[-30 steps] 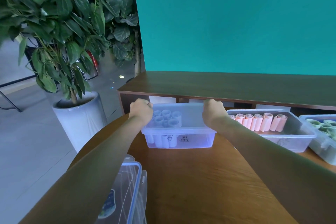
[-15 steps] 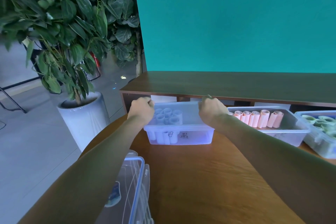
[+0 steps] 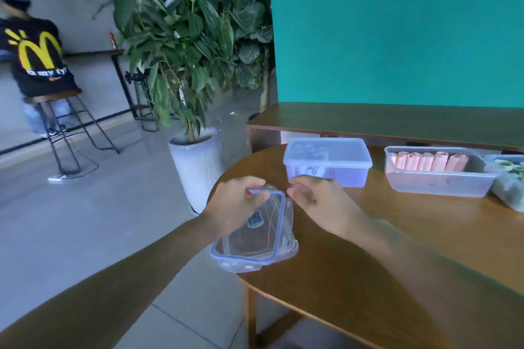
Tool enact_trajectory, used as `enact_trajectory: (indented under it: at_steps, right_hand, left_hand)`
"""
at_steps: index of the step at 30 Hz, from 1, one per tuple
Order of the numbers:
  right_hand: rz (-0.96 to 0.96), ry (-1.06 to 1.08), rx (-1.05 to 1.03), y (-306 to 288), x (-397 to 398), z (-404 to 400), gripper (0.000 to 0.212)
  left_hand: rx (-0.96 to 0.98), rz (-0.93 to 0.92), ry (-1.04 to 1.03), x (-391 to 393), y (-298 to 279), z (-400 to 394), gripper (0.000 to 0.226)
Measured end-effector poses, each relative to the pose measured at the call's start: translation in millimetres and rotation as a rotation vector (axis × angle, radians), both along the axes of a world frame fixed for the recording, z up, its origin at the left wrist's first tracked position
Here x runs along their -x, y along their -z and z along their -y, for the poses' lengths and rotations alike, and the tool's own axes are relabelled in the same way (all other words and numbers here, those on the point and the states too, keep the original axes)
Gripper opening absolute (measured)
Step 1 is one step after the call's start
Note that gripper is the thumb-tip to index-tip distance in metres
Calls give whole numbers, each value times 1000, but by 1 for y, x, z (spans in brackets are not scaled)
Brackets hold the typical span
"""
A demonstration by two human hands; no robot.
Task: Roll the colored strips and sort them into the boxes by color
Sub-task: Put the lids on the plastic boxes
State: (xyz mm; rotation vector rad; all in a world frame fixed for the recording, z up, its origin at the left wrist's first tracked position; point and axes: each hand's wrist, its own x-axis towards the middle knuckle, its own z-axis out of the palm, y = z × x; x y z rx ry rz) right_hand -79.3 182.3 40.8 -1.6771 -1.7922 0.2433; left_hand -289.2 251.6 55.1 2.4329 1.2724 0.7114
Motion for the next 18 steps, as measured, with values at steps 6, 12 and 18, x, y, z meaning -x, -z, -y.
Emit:
enact_trajectory:
  at_steps: [6, 12, 18]
  right_hand:
    - [47, -214, 152, 23, 39, 38, 39]
    - [75, -263, 115, 45, 43, 44, 24]
    - [205, -265, -36, 50, 40, 44, 16]
  left_hand:
    - [100, -19, 119, 58, 16, 68, 25]
    - [-95, -158, 197, 74, 42, 72, 25]
    - [-578, -180, 361, 79, 58, 58, 6]
